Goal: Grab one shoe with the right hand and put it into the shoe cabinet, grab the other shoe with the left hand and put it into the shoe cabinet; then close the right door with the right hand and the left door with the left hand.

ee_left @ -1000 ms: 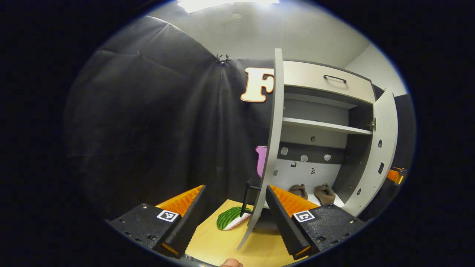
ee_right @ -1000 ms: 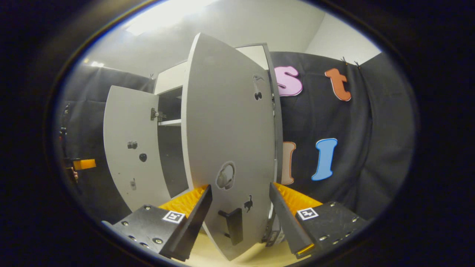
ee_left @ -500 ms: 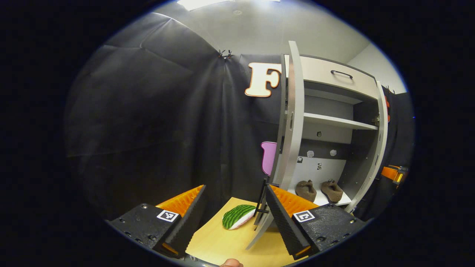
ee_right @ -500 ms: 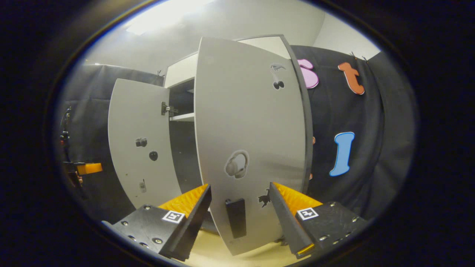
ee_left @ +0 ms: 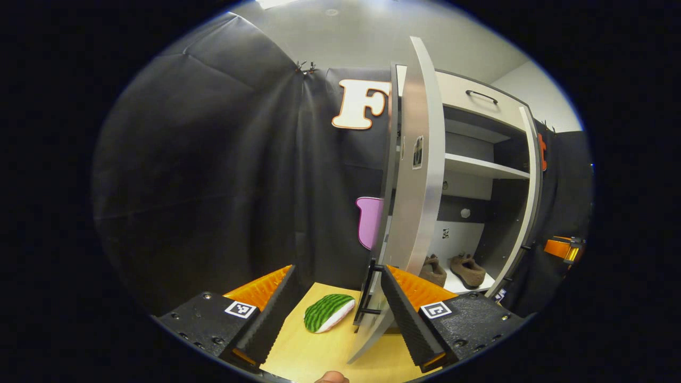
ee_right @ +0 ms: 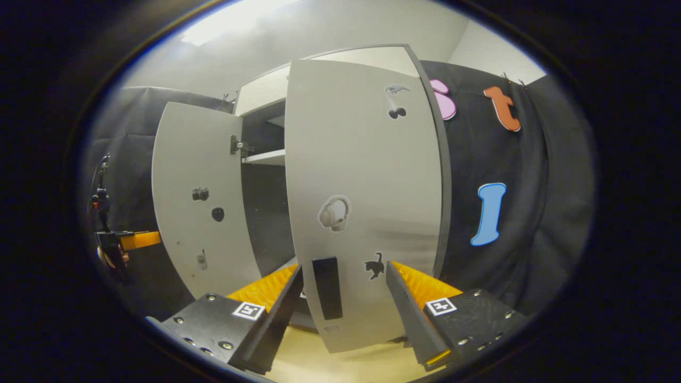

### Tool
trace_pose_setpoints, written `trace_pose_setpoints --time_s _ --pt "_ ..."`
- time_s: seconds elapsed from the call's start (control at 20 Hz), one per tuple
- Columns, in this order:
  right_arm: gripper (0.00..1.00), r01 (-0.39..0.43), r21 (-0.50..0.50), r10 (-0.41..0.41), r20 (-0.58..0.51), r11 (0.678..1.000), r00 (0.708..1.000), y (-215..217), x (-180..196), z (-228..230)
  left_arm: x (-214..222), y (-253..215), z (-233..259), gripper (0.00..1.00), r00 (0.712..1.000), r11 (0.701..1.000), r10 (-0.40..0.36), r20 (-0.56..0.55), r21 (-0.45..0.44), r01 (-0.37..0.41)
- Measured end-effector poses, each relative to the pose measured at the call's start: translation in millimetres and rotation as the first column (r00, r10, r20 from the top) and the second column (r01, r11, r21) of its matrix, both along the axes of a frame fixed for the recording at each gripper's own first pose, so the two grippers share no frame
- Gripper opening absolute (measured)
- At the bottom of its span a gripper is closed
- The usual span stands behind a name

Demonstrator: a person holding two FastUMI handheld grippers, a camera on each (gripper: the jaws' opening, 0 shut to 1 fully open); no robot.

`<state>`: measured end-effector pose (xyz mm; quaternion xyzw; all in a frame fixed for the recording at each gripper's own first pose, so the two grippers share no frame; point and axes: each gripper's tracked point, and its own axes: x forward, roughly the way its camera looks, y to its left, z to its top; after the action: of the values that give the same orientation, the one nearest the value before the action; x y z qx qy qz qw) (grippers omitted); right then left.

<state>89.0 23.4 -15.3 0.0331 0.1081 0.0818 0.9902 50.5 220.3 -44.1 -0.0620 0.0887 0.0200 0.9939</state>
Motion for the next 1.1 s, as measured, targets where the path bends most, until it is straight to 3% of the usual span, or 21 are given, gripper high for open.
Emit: trace_pose_setpoints --time_s 0.2,0.3,0.35,0.4,0.45,0.5,0.55,0.65,0.7,0.75,0.8,0.85,1.0,1.1 --pt "0.94 0.036 0.009 -0.036 -0.007 0.999 0.999 -11.4 -2.6 -1.4 10.5 -10.9 -4.2 0.94 0.999 0.999 -0.033 -0.009 0.004 0.033" --pt "0.94 0.047 0.022 -0.047 -0.015 0.999 0.999 -15.5 -5.1 -2.4 15.1 -14.4 -3.8 1.0 0.999 0.998 -0.046 0.001 0.042 0.046" --pt "0.94 0.051 0.03 -0.051 -0.017 0.998 0.999 -17.6 -5.6 -2.4 14.4 -16.9 -3.4 0.9 0.999 0.997 -0.052 0.009 0.058 0.051" --pt "0.94 0.055 0.037 -0.054 -0.017 0.998 0.998 -19.3 -6.2 -2.5 14.3 -21.7 -1.0 0.95 0.998 0.996 -0.061 0.016 0.064 0.06" --pt "0.94 0.058 0.043 -0.058 -0.017 0.997 0.998 -20.6 -5.5 -1.9 14.0 -27.2 -1.9 0.9 0.997 0.996 -0.074 0.016 0.059 0.073" --pt "0.94 0.06 0.049 -0.059 -0.018 0.997 0.998 -21.3 -6.0 -1.6 14.1 -35.1 -3.0 0.95 0.996 0.995 -0.09 0.018 0.045 0.089" --pt "0.94 0.06 0.053 -0.059 -0.02 0.997 0.998 -21.9 -6.5 -1.5 14.3 -43.6 -3.3 0.9 0.994 0.993 -0.109 0.02 0.035 0.109" --pt "0.94 0.058 0.053 -0.057 -0.022 0.997 0.998 -25.2 -8.2 -1.5 16.0 -61.9 -2.3 0.95 0.988 0.988 -0.15 0.028 0.029 0.149" --pt "0.95 0.06 0.049 -0.059 -0.021 0.997 0.998 -28.2 -8.4 -1.6 16.4 -70.1 -2.4 0.9 0.986 0.986 -0.166 0.031 0.031 0.165" --pt "0.95 0.063 0.044 -0.063 -0.021 0.997 0.998 -31.9 -9.5 -0.8 17.1 -77.3 -1.9 0.95 0.983 0.983 -0.18 0.035 0.035 0.179" --pt "0.94 0.069 0.037 -0.068 -0.021 0.997 0.997 -36.8 -11.2 -1.5 18.7 -84.6 -1.5 0.9 0.98 0.98 -0.194 0.036 0.041 0.192" --pt "0.94 0.079 0.027 -0.079 -0.02 0.996 0.997 -42.9 -12.3 -1.6 19.3 -92.2 -2.2 0.95 0.978 0.978 -0.207 0.038 0.048 0.205" --pt "0.94 0.106 0.025 -0.106 -0.017 0.994 0.994 -60.0 -18.5 -0.3 23.2 -111.9 -2.3 0.9 0.971 0.971 -0.236 0.039 0.047 0.234" --pt "0.94 0.121 0.032 -0.121 -0.018 0.992 0.992 -71.2 -22.9 -0.2 24.6 -123.3 -2.2 0.94 0.966 0.967 -0.254 0.04 0.049 0.252"
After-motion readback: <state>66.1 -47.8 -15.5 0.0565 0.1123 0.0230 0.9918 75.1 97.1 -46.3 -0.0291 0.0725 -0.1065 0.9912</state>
